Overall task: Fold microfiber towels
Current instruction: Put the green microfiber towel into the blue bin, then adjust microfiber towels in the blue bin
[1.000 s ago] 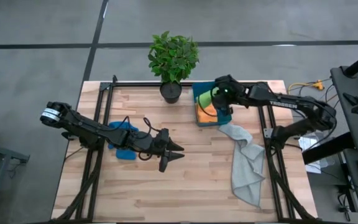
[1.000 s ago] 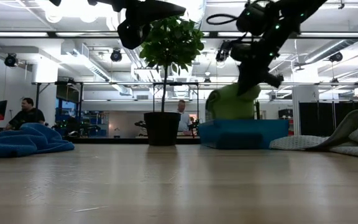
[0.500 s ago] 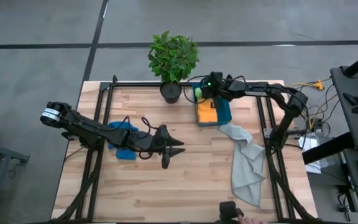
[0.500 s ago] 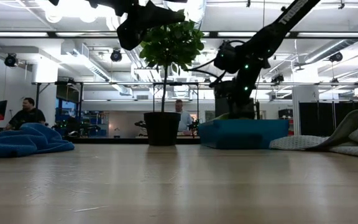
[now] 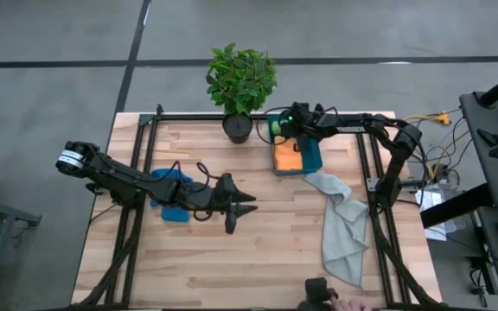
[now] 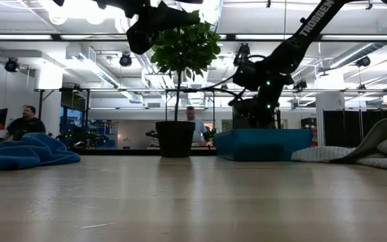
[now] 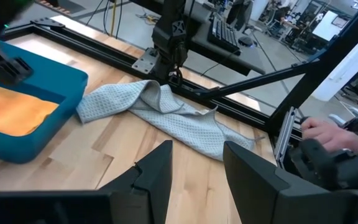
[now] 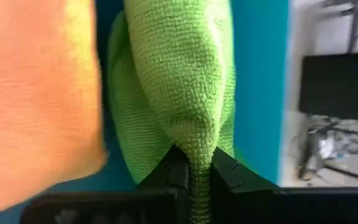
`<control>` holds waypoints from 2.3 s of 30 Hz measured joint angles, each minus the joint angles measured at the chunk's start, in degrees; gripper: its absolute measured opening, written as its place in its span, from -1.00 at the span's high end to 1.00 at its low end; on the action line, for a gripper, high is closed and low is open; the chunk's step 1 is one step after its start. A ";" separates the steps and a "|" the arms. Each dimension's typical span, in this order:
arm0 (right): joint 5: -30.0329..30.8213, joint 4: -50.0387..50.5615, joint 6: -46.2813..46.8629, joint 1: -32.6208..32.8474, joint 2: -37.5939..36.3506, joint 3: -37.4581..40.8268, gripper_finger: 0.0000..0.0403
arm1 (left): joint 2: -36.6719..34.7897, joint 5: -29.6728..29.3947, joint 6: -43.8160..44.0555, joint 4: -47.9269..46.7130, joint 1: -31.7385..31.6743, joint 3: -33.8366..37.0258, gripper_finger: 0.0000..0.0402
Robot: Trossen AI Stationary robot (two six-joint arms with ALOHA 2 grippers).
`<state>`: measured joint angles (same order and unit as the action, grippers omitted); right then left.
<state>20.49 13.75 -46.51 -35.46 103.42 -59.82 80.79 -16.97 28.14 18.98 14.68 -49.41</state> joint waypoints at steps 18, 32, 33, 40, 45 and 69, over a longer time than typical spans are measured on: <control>-12.15 4.61 2.61 -0.09 -0.87 1.34 0.45 | 0.00 -0.03 -0.04 -0.09 -1.05 0.04 0.36; -23.32 18.57 4.78 -2.54 -13.13 -2.09 0.22 | 0.00 -0.03 -0.07 -0.31 -1.23 0.09 0.36; -23.41 19.60 5.07 -3.00 -12.65 -2.06 0.28 | 0.00 -0.03 -0.07 -0.32 -1.23 0.09 0.36; -19.64 16.55 10.25 -4.02 -6.67 -2.00 0.91 | 0.54 -0.03 -0.07 -0.42 -1.36 0.17 0.36; -20.53 13.79 11.74 -4.03 -4.11 -2.27 0.95 | 1.03 0.04 -0.02 -0.32 -1.36 0.15 0.36; -19.01 11.09 17.81 -3.32 -1.26 -2.60 0.96 | 1.62 0.19 0.18 0.03 -1.46 0.13 0.36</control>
<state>1.48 24.84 -28.70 -38.79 102.16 -62.43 82.41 -16.78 28.32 19.02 13.22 -49.28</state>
